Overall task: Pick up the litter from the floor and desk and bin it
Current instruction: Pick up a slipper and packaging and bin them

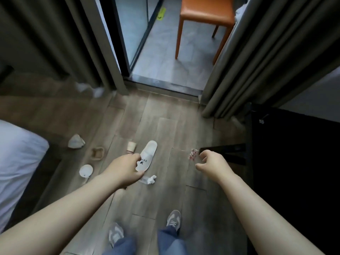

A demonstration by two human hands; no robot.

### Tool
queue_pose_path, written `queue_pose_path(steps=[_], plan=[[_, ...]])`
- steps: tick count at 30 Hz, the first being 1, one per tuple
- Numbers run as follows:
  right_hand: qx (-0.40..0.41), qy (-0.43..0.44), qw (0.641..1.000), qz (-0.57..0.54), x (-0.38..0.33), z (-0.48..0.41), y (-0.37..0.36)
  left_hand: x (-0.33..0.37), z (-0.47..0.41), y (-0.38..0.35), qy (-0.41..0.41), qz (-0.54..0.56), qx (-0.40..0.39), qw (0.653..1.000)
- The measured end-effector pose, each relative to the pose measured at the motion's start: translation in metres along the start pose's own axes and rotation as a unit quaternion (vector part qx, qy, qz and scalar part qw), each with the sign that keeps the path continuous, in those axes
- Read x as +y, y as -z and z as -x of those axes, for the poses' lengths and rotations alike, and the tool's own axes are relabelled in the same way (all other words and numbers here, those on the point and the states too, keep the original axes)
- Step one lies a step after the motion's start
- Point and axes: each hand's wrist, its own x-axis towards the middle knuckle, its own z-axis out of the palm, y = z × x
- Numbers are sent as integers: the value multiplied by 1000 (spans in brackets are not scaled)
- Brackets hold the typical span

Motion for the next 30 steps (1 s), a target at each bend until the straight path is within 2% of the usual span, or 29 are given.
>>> queue_pose_path(steps=[6,12,17,22,26,30], plan=[[-24,-59,998,8,52,-114,-83,-33,-108,-92,7,-3,-41,999],[-2,-95,995,11,111,-239,-199,-81,-236,-203,-30,-57,-32,997],[6,-95,995,33,174,-332,-293,-113,-332,-296,-56,-39,18,998],[36,-87,993,72,231,-427,-370,-136,-422,-386,-110,-34,19,993],[68,-42,991,104,260,-494,-404,-145,-475,-428,-171,-26,64,983],[114,-19,982,148,266,-526,-395,-157,-493,-441,-206,-30,68,976]])
